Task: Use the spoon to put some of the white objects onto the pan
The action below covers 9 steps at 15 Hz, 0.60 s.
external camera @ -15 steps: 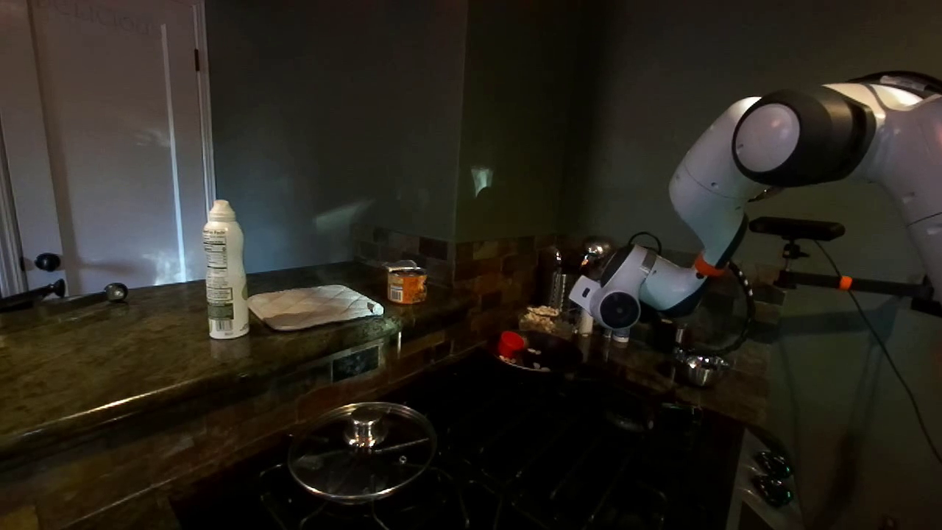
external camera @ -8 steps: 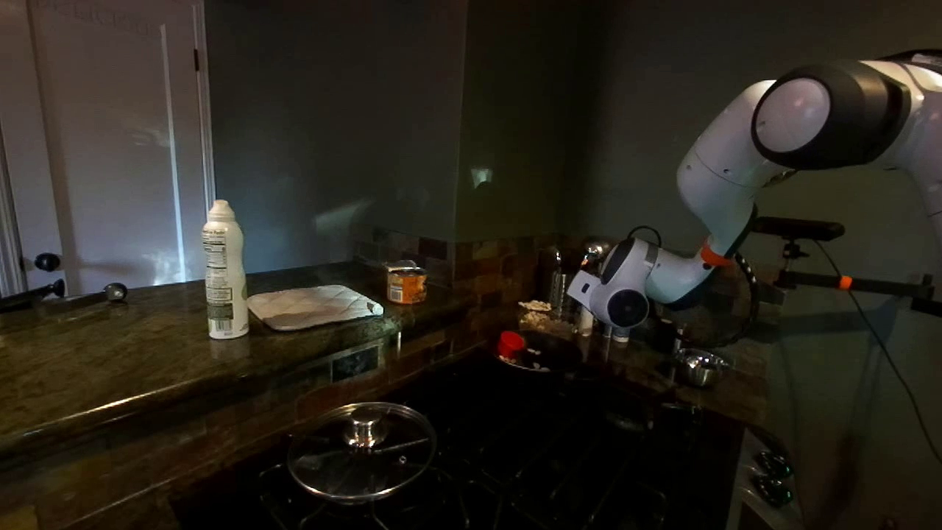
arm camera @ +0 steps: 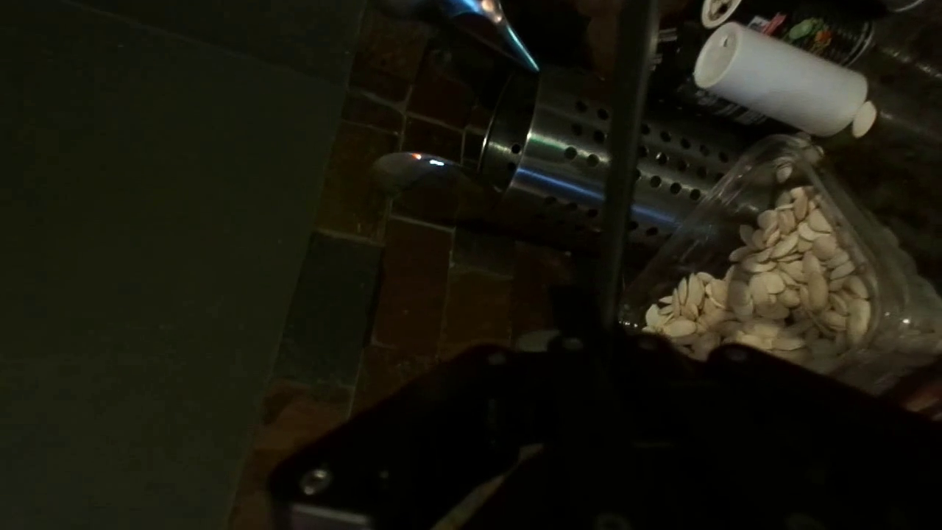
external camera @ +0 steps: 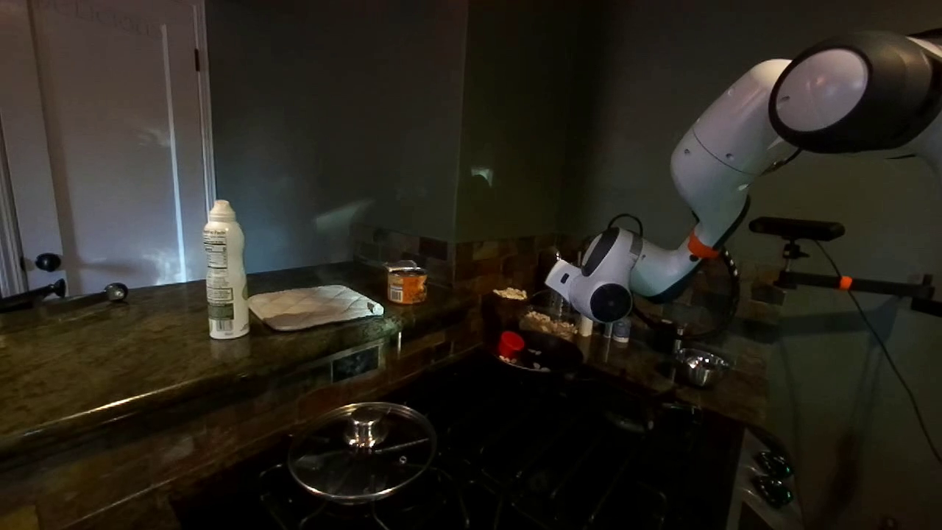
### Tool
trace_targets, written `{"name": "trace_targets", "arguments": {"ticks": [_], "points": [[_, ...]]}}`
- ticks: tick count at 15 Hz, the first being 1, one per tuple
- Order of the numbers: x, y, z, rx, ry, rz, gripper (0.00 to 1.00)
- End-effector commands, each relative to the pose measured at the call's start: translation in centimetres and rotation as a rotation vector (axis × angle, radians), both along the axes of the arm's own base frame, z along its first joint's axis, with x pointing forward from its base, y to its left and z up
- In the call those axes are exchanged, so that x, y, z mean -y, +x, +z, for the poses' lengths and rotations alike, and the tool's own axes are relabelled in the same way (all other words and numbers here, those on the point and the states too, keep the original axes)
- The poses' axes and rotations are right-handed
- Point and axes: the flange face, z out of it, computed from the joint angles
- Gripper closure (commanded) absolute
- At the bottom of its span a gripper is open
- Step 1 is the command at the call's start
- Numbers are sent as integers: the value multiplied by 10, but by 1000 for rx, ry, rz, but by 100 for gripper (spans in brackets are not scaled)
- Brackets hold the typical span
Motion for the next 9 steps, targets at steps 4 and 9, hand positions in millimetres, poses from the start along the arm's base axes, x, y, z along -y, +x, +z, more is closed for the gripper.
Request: {"name": "trace_targets", "arguments": {"ticks": [4, 9], "points": [[-11, -24, -1, -24, -30, -14, 99], [-27, -33, -3, -46, -36, 2, 99]]}}
